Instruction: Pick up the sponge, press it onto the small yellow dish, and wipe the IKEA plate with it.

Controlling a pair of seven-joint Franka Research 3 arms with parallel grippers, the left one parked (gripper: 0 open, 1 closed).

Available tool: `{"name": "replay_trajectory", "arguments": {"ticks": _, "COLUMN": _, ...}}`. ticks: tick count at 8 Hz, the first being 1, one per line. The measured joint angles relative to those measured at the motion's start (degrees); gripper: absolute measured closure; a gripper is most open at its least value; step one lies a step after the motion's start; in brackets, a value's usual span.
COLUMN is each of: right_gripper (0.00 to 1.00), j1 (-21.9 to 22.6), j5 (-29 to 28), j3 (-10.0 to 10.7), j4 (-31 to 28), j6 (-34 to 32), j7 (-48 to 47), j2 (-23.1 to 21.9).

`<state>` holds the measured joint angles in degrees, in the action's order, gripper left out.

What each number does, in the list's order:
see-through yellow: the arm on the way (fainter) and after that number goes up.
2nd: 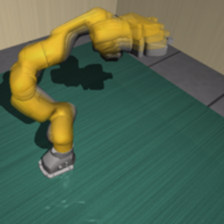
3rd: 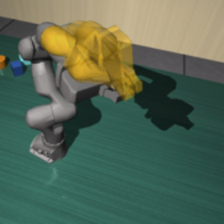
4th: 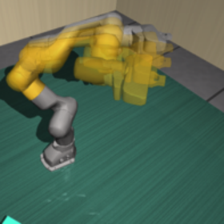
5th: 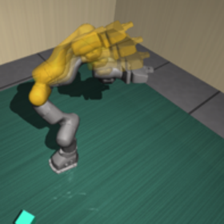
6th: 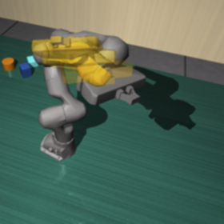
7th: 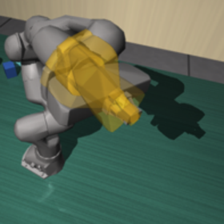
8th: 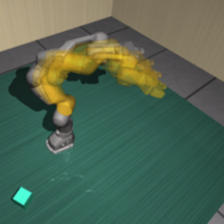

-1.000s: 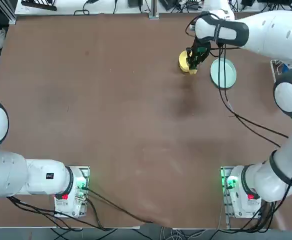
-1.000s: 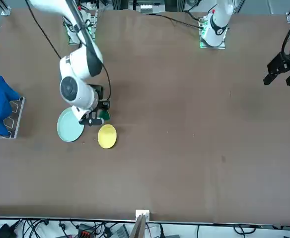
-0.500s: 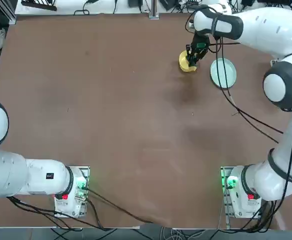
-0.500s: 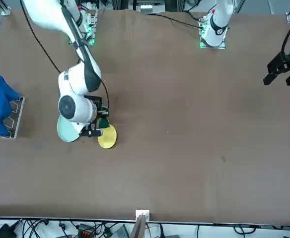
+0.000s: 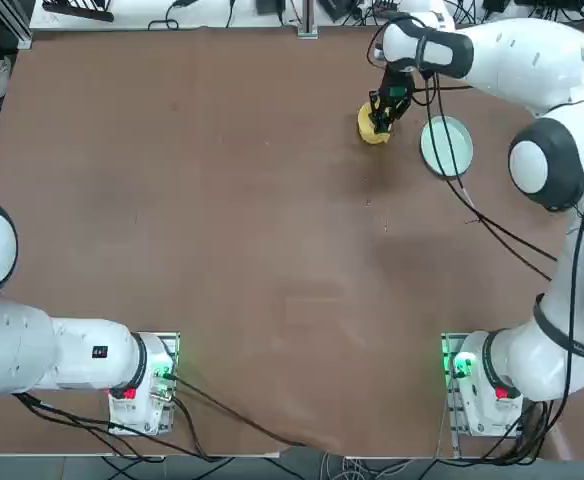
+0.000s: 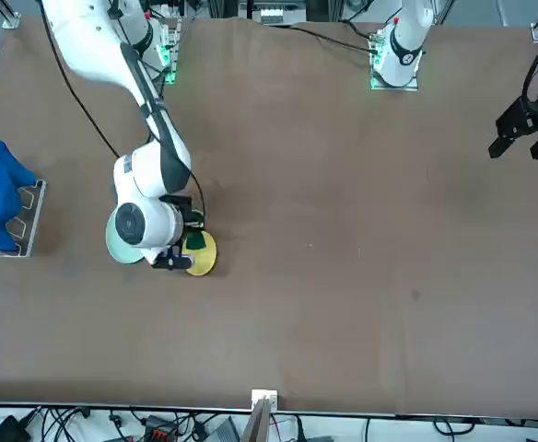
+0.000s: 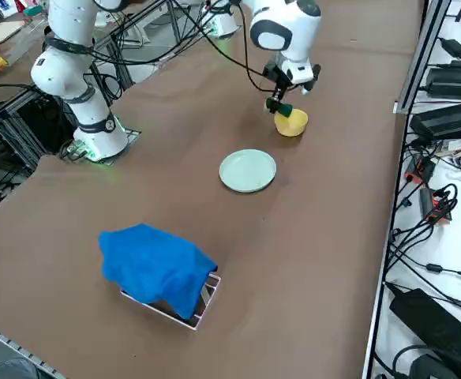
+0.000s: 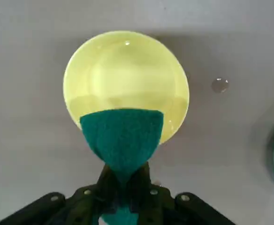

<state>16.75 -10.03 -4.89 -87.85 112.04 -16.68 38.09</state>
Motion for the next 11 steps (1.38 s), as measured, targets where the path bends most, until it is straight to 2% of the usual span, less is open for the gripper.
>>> {"name": "replay_trajectory", "arguments": {"ticks": 5, "right_gripper": 0.89, "j1": -0.63, "j5": 0.0, "j3": -0.01, "j4": 4.33, "j6": -0.22, "j7": 0.87, "j2": 3.59}}
{"name": "replay_trajectory", "arguments": {"ticks": 11, "right_gripper": 0.89, "j1": -0.55, "j5": 0.0, "j3": -0.17, "j4": 6.67, "j6": -0.26, "j7": 2.76, "j2": 7.31}}
